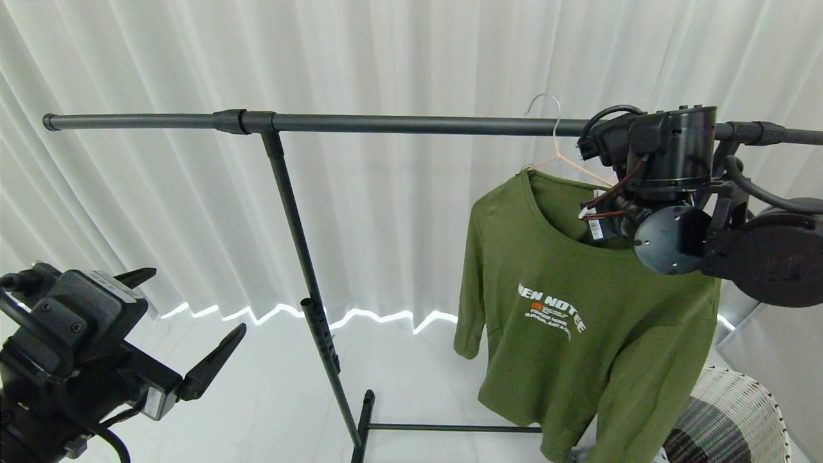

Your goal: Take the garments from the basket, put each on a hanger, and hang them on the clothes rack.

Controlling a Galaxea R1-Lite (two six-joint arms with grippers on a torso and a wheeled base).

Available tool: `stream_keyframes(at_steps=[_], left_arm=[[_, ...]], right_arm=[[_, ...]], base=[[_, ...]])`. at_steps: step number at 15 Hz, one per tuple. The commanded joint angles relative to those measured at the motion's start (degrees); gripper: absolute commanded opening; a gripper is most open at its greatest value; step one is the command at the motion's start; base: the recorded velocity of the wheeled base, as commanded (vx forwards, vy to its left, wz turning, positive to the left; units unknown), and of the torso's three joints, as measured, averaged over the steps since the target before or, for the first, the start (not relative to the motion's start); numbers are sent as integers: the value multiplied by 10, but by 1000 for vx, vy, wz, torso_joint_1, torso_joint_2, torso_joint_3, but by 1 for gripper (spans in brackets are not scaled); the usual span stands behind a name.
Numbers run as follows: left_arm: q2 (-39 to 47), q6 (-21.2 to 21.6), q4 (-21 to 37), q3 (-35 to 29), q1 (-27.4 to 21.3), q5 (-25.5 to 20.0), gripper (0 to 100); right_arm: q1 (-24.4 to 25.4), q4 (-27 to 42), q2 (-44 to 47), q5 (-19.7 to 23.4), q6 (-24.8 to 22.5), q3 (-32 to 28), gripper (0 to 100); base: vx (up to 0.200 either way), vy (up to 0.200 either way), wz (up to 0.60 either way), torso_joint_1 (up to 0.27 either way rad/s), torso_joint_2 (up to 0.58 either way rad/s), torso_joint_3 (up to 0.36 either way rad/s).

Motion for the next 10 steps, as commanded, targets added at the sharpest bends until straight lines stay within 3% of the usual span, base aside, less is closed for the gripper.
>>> stream_keyframes(at_steps=[1, 9, 10], left_arm=[[-2, 0, 0, 1, 0, 0, 100], [-5, -1, 0, 0, 0, 1, 100], [-4, -3, 0, -3, 1, 1, 100]], right_arm=[[0, 0, 24, 0, 0, -3, 0], [38, -1, 31, 1, 0, -6, 0], [47, -2, 28, 1, 0, -6, 100]], base=[[0, 0, 0, 0, 0, 0], [0, 0, 0, 0, 0, 0], [0, 0, 0, 0, 0, 0]])
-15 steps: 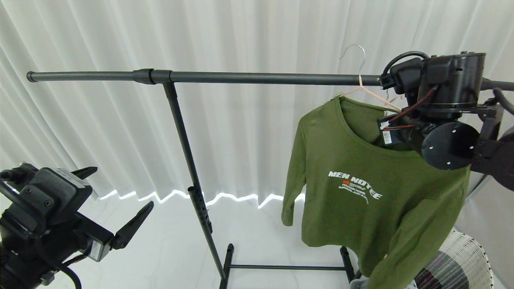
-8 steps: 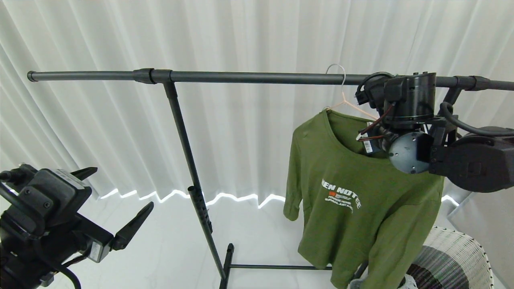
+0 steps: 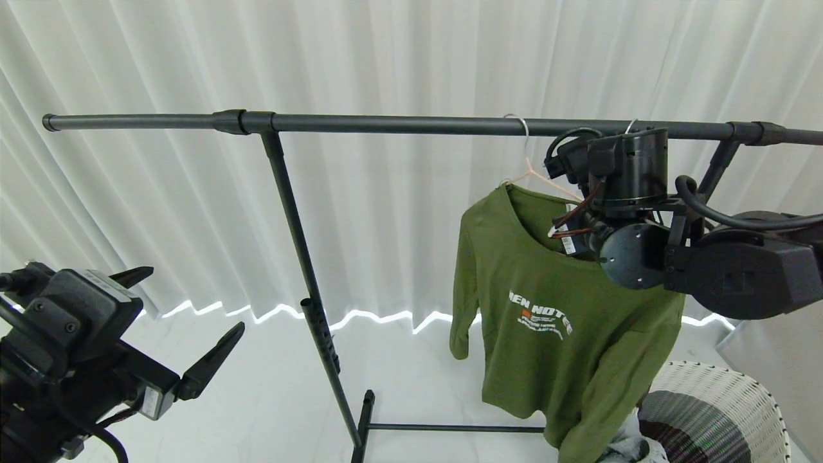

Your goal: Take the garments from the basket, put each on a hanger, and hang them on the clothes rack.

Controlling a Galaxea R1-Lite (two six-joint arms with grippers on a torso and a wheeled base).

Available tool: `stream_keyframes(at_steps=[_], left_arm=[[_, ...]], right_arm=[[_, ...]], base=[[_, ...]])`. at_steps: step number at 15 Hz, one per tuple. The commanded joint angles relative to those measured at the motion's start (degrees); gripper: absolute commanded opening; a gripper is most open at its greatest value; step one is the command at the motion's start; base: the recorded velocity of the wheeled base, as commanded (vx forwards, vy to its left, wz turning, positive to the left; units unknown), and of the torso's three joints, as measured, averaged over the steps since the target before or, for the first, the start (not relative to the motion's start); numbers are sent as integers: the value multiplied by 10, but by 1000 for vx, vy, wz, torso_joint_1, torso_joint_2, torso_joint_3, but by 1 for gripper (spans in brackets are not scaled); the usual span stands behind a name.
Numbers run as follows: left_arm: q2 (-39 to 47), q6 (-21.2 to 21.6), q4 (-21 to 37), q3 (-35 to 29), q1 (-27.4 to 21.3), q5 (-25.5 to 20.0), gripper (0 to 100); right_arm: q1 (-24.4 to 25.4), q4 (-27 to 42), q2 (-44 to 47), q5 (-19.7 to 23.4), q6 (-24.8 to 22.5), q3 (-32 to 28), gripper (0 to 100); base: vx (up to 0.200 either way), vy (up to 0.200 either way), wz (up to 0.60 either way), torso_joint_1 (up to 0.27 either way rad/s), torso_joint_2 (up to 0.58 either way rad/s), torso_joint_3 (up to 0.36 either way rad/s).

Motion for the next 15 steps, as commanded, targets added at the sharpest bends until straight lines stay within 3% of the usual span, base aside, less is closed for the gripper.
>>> stream_keyframes(at_steps=[1, 7, 10, 12, 13, 15], left_arm=[[1, -1, 0, -3, 2, 0, 100], [-1, -3, -1, -3, 4, 1, 100], [-2, -4, -1, -2, 10, 1, 100], [-4, -5, -1, -1, 11, 0, 100], [-4, -5, -1, -1, 12, 0, 100], [-6, -6, -1, -3, 11, -1, 100]], right_arm=[[21, -2, -9, 0, 1, 2, 100], [128, -2, -64, 8, 21, 6, 100], [144, 2, -102, 10, 21, 20, 100], [143, 3, -141, 13, 21, 60, 100], [142, 3, -160, 25, 21, 80, 100], [128, 10, -232, 87, 21, 147, 100]], base=[[0, 0, 0, 0, 0, 0], [0, 0, 0, 0, 0, 0], [0, 0, 0, 0, 0, 0], [0, 0, 0, 0, 0, 0], [0, 0, 0, 0, 0, 0], [0, 0, 0, 0, 0, 0]])
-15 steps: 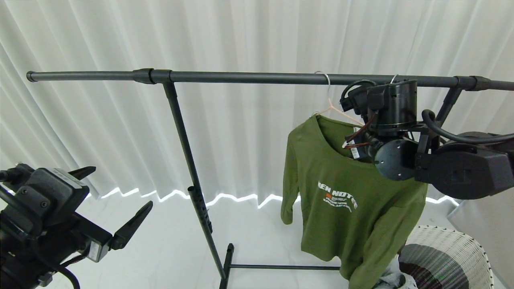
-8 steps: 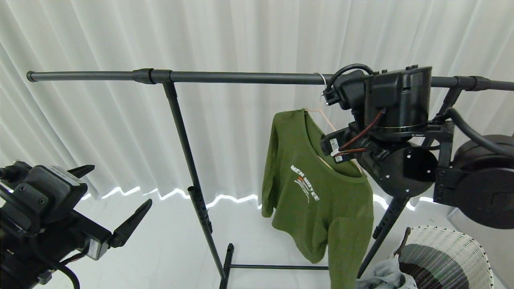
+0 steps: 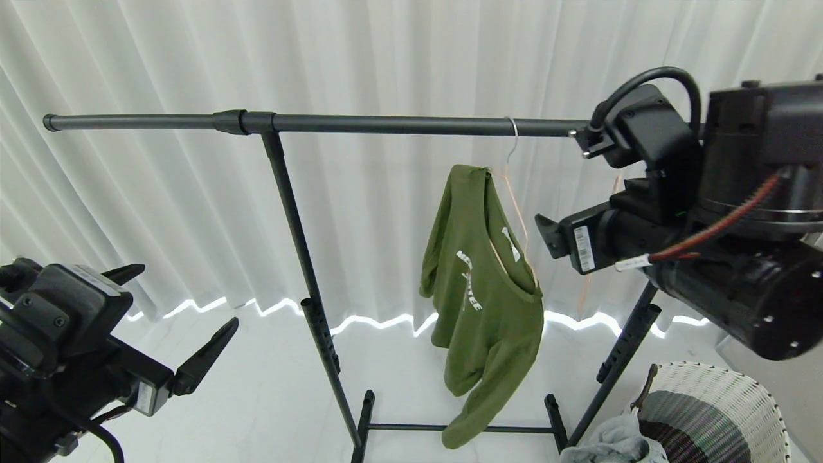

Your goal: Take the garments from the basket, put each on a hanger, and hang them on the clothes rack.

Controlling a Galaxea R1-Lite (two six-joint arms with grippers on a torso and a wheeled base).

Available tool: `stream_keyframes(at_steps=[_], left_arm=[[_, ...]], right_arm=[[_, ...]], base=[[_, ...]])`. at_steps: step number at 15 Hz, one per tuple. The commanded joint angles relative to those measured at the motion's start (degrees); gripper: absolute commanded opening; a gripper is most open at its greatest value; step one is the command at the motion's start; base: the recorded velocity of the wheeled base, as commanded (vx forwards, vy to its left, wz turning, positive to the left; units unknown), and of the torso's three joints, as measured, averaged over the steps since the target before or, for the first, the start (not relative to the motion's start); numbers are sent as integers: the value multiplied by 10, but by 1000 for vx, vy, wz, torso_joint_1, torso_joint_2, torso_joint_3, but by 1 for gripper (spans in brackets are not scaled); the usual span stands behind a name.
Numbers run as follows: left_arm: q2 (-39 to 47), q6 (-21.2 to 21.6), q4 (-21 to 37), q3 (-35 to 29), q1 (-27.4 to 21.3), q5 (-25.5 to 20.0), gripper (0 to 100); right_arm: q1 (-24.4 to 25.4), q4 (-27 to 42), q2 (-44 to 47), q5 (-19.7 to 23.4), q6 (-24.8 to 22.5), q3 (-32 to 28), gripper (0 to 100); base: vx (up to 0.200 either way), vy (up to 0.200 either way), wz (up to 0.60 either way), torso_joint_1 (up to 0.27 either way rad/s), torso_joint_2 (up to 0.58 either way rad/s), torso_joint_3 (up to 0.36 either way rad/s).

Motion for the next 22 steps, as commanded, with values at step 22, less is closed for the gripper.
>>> stream_keyframes(at_steps=[22], left_arm=[[-17, -10, 0, 14, 24, -1, 100]], right_arm=[[-384, 299, -390, 238, -94, 273, 100]], base=[[-82, 0, 0, 1, 1, 2]])
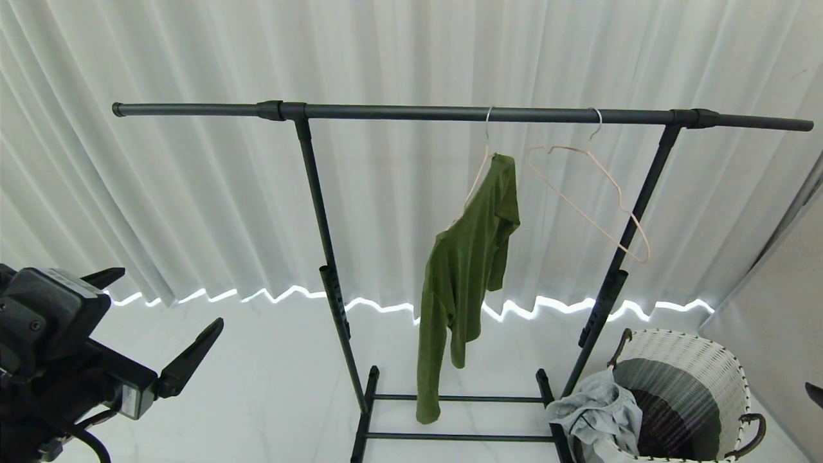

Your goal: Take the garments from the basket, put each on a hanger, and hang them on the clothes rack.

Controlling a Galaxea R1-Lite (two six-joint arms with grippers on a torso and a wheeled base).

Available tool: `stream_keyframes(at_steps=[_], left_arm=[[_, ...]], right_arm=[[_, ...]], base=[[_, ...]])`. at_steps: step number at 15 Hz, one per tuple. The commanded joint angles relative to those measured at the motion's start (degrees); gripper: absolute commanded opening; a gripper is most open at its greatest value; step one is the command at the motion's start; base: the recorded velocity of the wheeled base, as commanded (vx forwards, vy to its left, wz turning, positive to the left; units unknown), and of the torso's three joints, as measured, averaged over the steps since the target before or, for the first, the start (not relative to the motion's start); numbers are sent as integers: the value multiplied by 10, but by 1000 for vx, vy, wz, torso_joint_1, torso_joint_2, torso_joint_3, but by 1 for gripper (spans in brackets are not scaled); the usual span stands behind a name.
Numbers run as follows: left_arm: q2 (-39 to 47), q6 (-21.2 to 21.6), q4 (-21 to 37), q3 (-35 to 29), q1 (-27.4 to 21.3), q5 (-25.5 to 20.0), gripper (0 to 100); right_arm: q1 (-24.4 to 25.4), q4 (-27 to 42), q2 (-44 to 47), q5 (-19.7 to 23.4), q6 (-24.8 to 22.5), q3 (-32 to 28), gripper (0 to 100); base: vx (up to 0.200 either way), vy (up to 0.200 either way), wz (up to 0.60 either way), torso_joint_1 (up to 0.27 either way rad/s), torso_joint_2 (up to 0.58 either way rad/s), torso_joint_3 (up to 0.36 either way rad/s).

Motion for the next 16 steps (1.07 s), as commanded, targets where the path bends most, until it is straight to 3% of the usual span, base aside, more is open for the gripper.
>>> stream_keyframes(at_steps=[1, 8, 16], left_arm=[[-4, -3, 0, 3, 0, 0, 100], [-22, -7, 0, 20, 0, 0, 100], [-22, -17, 0, 16, 6, -3, 100]], right_arm=[[-1, -1, 6, 0, -2, 3, 100], [-8, -16, 8, -4, -17, 17, 100], [-20, -16, 8, -5, -29, 25, 100]], base=[[0, 0, 0, 0, 0, 0], [0, 0, 0, 0, 0, 0], [0, 0, 0, -187, 443, 254]])
